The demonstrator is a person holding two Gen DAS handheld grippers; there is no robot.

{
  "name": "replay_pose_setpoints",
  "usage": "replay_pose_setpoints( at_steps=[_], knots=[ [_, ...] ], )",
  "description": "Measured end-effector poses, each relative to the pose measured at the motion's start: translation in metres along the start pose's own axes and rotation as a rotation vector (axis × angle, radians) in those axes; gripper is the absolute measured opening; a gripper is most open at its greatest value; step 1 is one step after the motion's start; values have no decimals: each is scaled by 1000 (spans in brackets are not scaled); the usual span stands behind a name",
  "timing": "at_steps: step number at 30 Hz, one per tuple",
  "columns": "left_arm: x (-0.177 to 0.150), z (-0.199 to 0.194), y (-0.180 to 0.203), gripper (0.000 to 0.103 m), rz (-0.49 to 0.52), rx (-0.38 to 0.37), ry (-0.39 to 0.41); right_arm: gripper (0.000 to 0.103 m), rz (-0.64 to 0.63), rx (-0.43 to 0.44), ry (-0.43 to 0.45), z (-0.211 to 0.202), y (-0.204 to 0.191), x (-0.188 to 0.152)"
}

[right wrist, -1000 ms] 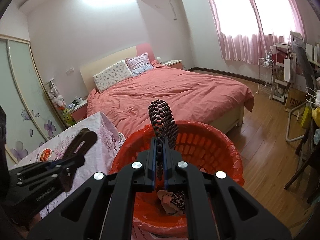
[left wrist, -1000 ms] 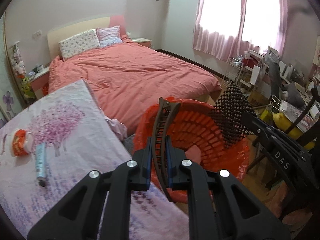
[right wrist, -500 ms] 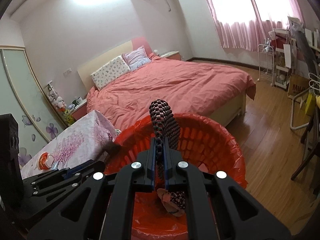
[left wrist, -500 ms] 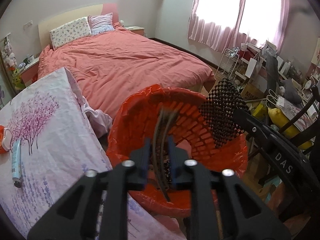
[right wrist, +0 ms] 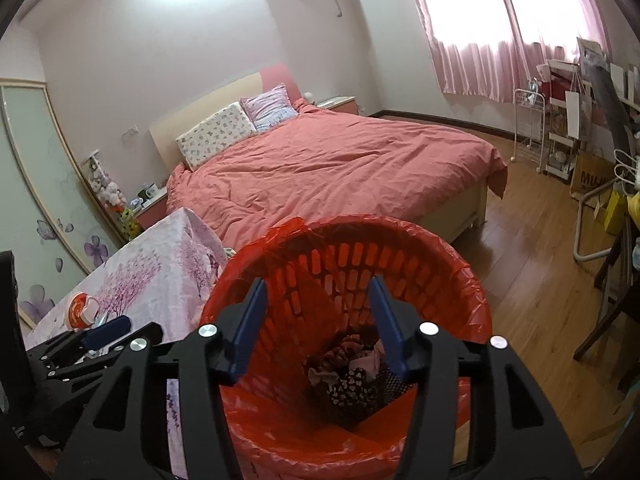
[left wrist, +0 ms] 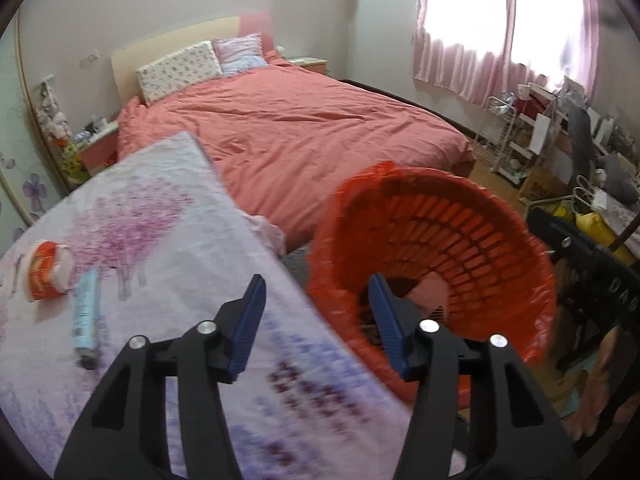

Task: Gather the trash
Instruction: 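Open both grippers to drop the clip and mesh pad into the basket, then grasp the light-blue tube with the right gripper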

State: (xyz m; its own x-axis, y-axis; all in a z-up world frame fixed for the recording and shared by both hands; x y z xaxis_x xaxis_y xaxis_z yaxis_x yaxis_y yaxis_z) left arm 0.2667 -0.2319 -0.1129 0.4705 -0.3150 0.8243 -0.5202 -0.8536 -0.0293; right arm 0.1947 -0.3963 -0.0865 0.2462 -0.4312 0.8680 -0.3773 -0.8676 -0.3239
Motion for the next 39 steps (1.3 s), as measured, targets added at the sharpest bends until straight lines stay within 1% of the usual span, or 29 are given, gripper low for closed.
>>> replay_pose_setpoints(
  at_steps=[2, 5, 8, 10, 13, 17, 19, 23, 26, 29, 30, 34, 39],
  knots=[
    [-2, -6, -13, 57, -1, 25, 6, 57, -10, 4, -2, 0, -6, -1],
    [-2, -15, -43, 60, -16, 72, 19, 58, -34, 17, -11, -1, -20, -4],
    [-8, -30, -83, 63, -49, 135, 34, 60, -69, 30, -18, -1, -40, -8],
    [-13, -37, -108, 63, -69, 169, 38, 62, -99, 50, -32, 1, -59, -13],
    [-27, -53, -154, 65, -97, 247, 36, 62, -145, 95, -50, 2, -94, -21],
    [-50, -70, -210, 67, -154, 334, 13, 64, -188, 159, -71, 4, -138, -35],
    [-61, -79, -234, 67, -181, 369, 2, 64, -220, 205, -89, 7, -168, -45],
    [-79, -99, -277, 67, -236, 420, 2, 64, -263, 276, -132, 15, -213, -64],
    [-90, -113, -301, 67, -274, 446, 6, 64, -272, 329, -190, 23, -248, -84],
    [-97, -123, -318, 67, -307, 464, 7, 64, -274, 356, -222, 29, -271, -98],
    [-100, -125, -323, 67, -320, 471, 7, 62, -280, 363, -235, 31, -279, -104],
    [-108, -135, -341, 67, -359, 493, 10, 57, -317, 362, -275, 43, -303, -123],
    [-111, -137, -353, 67, -397, 501, 15, 49, -349, 332, -312, 56, -313, -136]
  ],
)
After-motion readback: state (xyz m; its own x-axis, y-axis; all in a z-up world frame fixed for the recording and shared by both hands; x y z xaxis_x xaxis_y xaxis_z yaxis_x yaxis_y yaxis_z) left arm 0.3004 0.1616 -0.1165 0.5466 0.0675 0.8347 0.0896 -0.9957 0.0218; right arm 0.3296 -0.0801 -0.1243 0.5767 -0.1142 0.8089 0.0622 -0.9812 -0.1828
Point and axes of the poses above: each gripper's, at about its wrist camera, not at the fingertips, and z roughly the way its jaws point, y to its right, x to its top, the point moved 8 cm from there along z, roughly the way its jaws point, and after that the axes turned 12 degrees about y, right-handed, at the moved point
